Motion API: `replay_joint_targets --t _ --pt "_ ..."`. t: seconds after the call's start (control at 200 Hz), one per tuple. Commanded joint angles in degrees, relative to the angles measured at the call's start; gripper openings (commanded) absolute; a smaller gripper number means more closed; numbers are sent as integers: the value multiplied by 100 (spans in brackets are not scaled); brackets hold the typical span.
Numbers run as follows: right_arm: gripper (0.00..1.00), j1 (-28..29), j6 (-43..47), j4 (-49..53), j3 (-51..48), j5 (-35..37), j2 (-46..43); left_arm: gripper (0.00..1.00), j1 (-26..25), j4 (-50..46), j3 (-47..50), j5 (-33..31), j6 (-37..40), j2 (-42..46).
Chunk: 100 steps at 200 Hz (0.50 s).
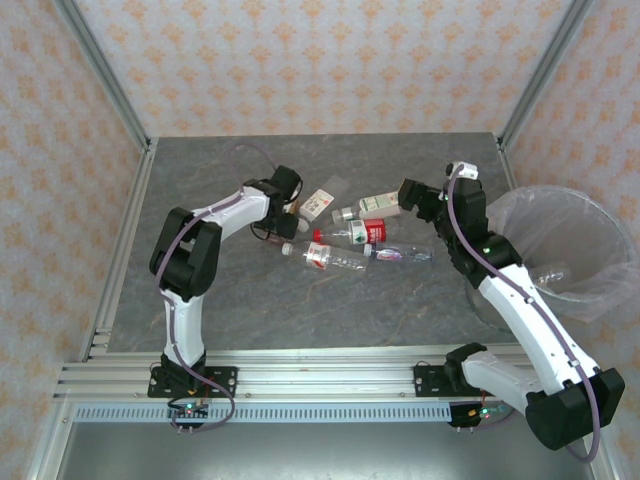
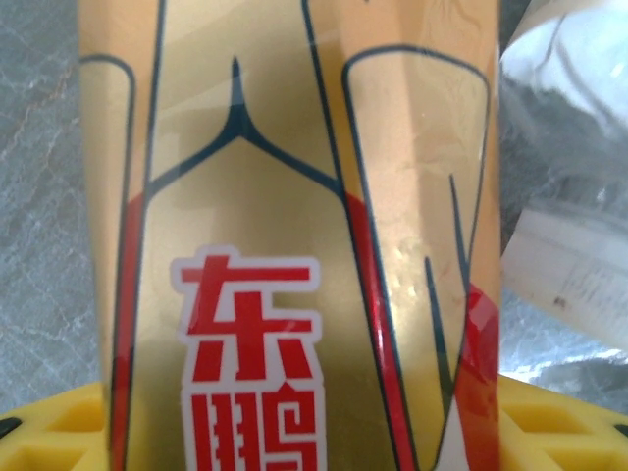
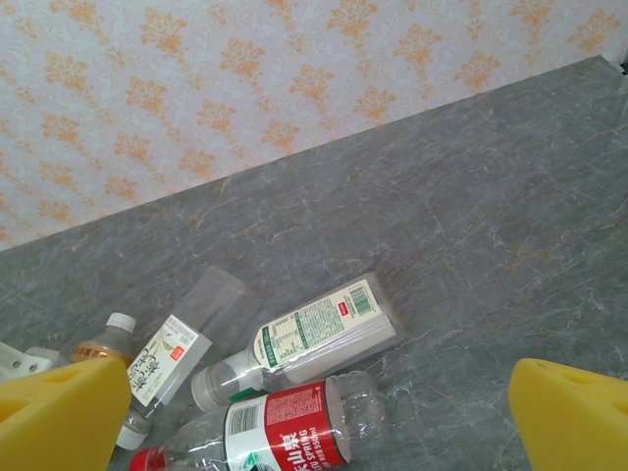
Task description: Put the plastic bottles in the bin
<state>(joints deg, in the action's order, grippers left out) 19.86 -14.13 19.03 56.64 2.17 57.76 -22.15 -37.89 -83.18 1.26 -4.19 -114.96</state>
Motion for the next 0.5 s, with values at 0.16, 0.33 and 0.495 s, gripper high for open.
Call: replay_joint_targets --t 0.16,0.33,0.495 --pt "99 34 -164 -273 -153 -266 73 33 -43 352 385 167 -121 921" --pt "99 35 -334 -508 -267 -275 126 26 -44 719 743 366 -244 1399" --pt "99 36 -554 -961 -520 -269 93 19 -43 1320 1261 790 -330 1989"
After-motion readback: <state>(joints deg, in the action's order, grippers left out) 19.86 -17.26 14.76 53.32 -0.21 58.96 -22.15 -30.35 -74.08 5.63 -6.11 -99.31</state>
